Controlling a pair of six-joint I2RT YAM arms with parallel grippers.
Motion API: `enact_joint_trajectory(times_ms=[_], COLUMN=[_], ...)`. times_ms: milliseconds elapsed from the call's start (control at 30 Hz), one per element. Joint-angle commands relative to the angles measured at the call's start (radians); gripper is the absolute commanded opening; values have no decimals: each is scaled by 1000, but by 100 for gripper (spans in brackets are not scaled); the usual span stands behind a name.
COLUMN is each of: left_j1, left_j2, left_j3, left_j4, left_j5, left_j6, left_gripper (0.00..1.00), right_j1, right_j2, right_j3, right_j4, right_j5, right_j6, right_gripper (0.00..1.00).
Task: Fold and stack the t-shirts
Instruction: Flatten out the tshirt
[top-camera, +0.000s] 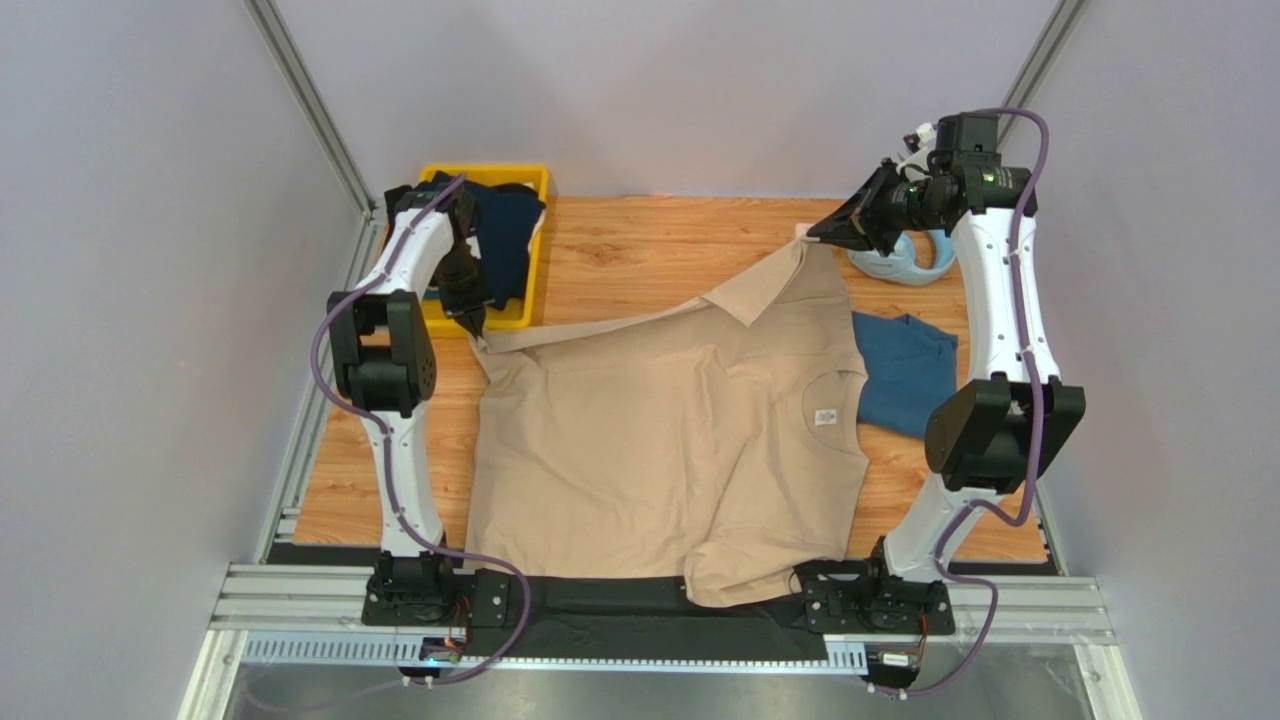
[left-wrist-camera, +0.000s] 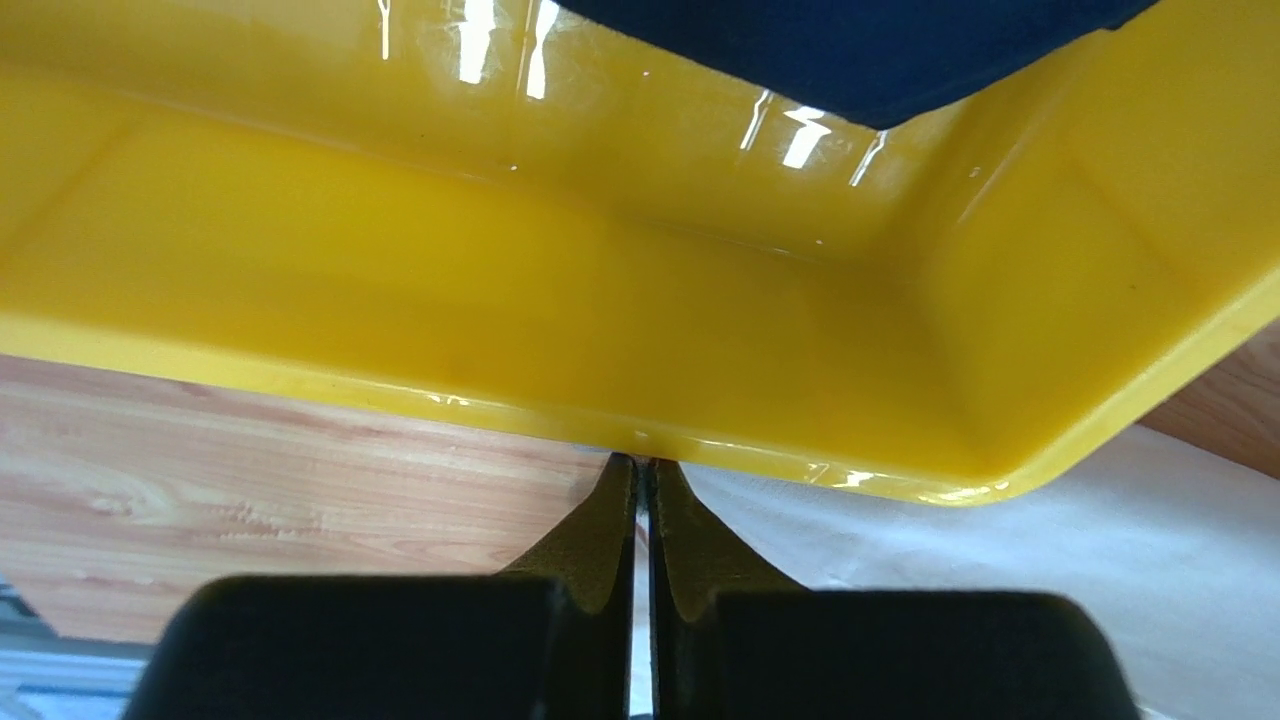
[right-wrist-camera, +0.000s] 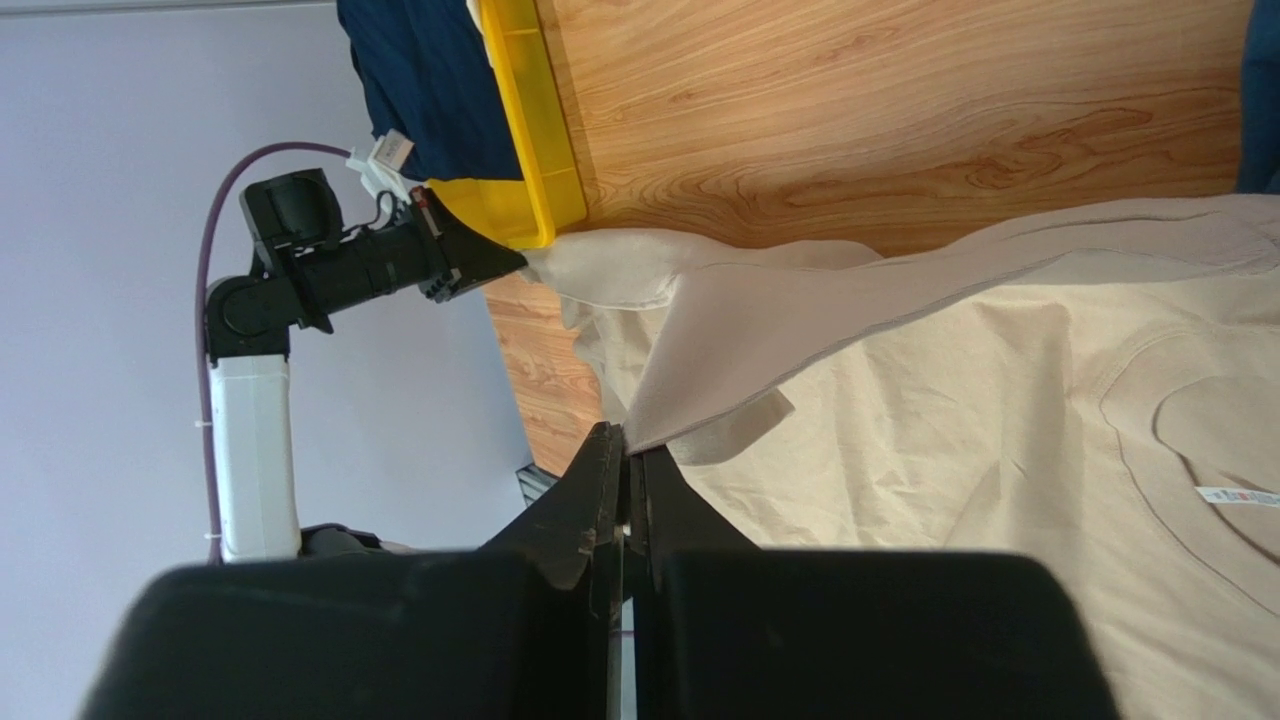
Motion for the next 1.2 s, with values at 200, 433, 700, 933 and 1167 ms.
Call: enact_joint_trajectory(times_ms=[200, 433, 700, 933, 1167], left_j1=[-8, -26, -46, -46, -46], left_j2=[-334, -350, -365, -408, -538], left_j3=[-42, -10, -105, -226, -317], left_j4=[366, 308, 222, 205, 292], left_j5=[219, 211, 151, 49, 48], left_j6=[1, -39, 11, 73, 68], left_gripper=[0, 0, 0, 0, 0], right_j1=[-15, -32, -34, -34, -60], right_j2=[-87, -75, -36, -64, -130], right_j3=[-134, -190, -170, -187, -188], right_j4=[47, 105, 158, 165, 184], right_j5=[59, 38, 20, -14, -36], right_j6=[-94, -81, -54, -57, -38], right_gripper=[0, 0, 0, 0, 0])
